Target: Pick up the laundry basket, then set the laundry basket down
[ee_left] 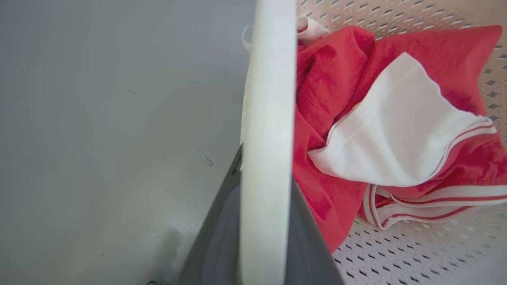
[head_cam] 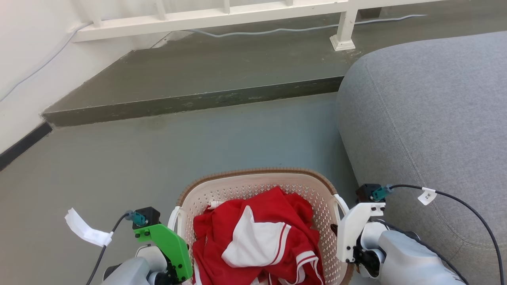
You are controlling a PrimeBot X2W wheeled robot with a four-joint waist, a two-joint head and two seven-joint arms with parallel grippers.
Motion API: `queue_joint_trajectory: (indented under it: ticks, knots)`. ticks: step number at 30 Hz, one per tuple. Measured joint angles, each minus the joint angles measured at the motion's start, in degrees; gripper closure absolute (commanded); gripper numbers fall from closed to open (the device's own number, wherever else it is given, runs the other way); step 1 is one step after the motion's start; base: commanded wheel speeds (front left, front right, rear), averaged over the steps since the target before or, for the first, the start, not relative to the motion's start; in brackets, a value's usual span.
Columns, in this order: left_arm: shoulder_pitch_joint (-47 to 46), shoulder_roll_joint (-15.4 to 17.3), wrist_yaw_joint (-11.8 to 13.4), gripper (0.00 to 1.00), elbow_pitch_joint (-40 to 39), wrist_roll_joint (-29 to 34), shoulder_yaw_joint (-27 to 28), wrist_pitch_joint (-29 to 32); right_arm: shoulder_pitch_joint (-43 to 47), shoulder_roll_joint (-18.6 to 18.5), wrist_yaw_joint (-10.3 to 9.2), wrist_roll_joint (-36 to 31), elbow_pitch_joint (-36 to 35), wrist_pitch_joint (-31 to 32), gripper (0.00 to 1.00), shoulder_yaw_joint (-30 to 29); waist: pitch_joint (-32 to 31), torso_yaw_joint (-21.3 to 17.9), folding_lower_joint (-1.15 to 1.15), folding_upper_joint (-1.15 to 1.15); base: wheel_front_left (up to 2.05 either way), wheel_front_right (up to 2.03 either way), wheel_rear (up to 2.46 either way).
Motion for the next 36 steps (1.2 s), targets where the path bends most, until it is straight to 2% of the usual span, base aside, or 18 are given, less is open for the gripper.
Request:
queue_joint_trajectory:
  ticks: [36]
  knots:
    - [-0.2,-0.2,0.0,1.00,0.7,-1.0,0.0,0.2,-1.3,-0.1,0.45,1.0,0.3,0.4,1.00,1.8,1.0,-0.4,0.00,0.00,0.00,0.00,0.00]
